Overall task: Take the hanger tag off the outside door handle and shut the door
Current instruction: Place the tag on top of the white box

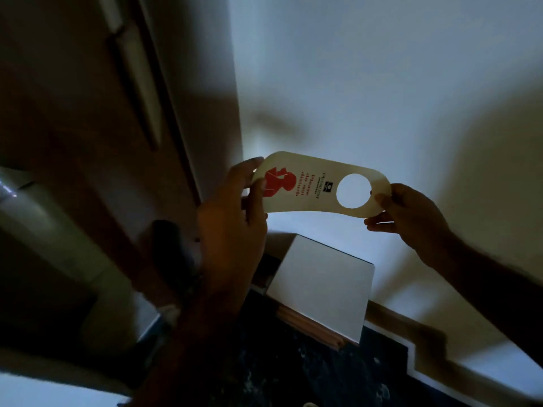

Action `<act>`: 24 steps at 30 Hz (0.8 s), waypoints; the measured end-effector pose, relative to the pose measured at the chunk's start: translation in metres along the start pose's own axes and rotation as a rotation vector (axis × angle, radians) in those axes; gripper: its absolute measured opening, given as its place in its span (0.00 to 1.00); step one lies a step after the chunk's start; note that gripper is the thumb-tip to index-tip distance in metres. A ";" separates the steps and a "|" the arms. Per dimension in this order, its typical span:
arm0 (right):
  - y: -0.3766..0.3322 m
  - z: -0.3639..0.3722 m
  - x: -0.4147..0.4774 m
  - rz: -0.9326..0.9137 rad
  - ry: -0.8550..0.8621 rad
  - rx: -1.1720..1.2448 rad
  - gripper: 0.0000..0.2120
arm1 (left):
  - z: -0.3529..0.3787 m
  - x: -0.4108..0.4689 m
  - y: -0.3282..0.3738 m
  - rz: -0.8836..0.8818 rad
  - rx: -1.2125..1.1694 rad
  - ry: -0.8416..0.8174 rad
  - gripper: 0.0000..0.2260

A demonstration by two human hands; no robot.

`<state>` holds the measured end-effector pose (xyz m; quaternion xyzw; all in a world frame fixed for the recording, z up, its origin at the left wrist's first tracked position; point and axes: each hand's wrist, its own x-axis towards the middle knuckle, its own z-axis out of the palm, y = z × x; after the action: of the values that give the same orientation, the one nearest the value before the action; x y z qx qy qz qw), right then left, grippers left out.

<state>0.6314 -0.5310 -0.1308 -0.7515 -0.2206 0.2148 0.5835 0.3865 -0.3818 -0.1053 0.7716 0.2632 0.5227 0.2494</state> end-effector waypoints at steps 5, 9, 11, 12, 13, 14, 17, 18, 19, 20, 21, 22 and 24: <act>0.074 -0.042 0.066 0.091 0.056 -0.068 0.10 | 0.116 0.014 -0.051 -0.199 -0.003 -0.084 0.11; 0.137 -0.058 0.117 0.164 0.075 -0.124 0.07 | 0.206 0.005 -0.105 -0.434 -0.150 -0.118 0.12; 0.162 -0.060 0.137 0.203 0.085 -0.164 0.07 | 0.240 -0.003 -0.133 -0.595 -0.178 -0.143 0.12; 0.177 -0.061 0.148 0.225 0.079 -0.181 0.07 | 0.258 -0.010 -0.149 -0.675 -0.178 -0.157 0.11; 0.190 -0.060 0.158 0.246 0.073 -0.194 0.06 | 0.272 -0.017 -0.164 -0.734 -0.174 -0.168 0.11; 0.205 -0.060 0.168 0.275 0.068 -0.209 0.05 | 0.287 -0.025 -0.178 -0.802 -0.181 -0.182 0.11; 0.253 -0.057 0.190 0.356 0.083 -0.234 0.03 | 0.323 -0.051 -0.217 -0.990 -0.224 -0.216 0.12; 0.275 -0.055 0.197 0.385 0.092 -0.241 0.02 | 0.336 -0.062 -0.232 -1.050 -0.228 -0.232 0.11; 0.291 -0.052 0.200 0.406 0.094 -0.245 0.02 | 0.343 -0.071 -0.243 -1.093 -0.232 -0.252 0.10; 0.304 -0.050 0.202 0.430 0.090 -0.233 0.03 | 0.348 -0.077 -0.253 -1.110 -0.221 -0.287 0.09; 0.335 -0.044 0.211 0.481 0.085 -0.221 0.05 | 0.366 -0.093 -0.277 -1.129 -0.175 -0.327 0.08; 0.351 -0.042 0.214 0.508 0.093 -0.193 0.05 | 0.370 -0.099 -0.288 -1.134 -0.150 -0.348 0.07; 0.388 -0.034 0.219 0.575 0.087 -0.184 0.04 | 0.383 -0.120 -0.316 -1.172 -0.112 -0.388 0.06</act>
<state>0.8598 -0.5162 -0.5140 -0.8413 0.0077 0.3178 0.4371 0.6616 -0.2712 -0.5209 0.5656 0.5653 0.1619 0.5783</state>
